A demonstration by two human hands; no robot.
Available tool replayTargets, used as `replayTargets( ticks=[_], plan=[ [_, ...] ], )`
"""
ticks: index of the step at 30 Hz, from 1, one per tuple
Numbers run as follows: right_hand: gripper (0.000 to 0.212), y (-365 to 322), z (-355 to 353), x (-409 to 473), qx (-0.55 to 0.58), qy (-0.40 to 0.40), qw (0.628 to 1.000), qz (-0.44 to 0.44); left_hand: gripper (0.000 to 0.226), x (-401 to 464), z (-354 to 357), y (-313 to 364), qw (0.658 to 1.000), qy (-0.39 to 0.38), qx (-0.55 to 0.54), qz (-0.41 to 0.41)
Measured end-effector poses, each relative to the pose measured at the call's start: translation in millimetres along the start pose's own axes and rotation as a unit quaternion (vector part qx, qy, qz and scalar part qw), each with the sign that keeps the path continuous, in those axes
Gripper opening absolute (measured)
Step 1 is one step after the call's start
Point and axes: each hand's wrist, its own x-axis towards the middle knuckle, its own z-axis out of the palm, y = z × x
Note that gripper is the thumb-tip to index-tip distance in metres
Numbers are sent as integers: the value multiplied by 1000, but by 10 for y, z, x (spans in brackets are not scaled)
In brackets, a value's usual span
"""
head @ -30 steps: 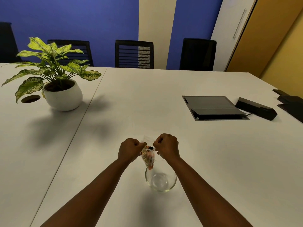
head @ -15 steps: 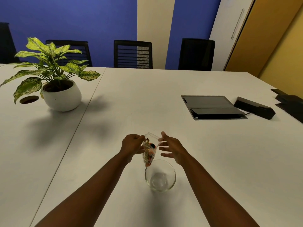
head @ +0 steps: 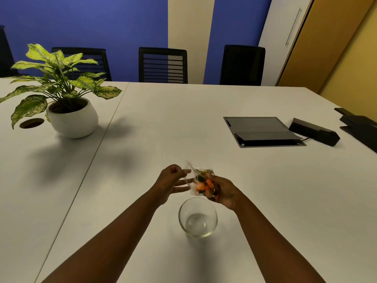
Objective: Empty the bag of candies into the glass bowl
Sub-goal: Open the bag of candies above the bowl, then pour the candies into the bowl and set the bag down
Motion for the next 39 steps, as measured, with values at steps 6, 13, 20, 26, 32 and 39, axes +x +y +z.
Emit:
replayTargets(
  ticks=[6,13,20,26,32,39],
  plan=[
    [22,-22,-102,7,-203,51,974,-85,41,-49,-113,-148,987,-62,134,-65],
    [43,120,-108,53,-422,54,892,-153,46,-96,-120,-300,954,-86,238,-161],
    [53,157,-53,42,-547,24,826,-136,42,-93,-168,-375,945,-98,233,-209],
    [36,101,-8,17,-583,-19,804,-115,38,-78,-131,-367,949,-70,241,-191],
    [30,-59,44,-8,-637,-27,760,-129,34,-32,-150,-369,960,-12,248,-132],
    [22,-229,144,-88,-627,-33,762,-159,43,-37,-104,-370,954,-23,287,-87]
  ],
)
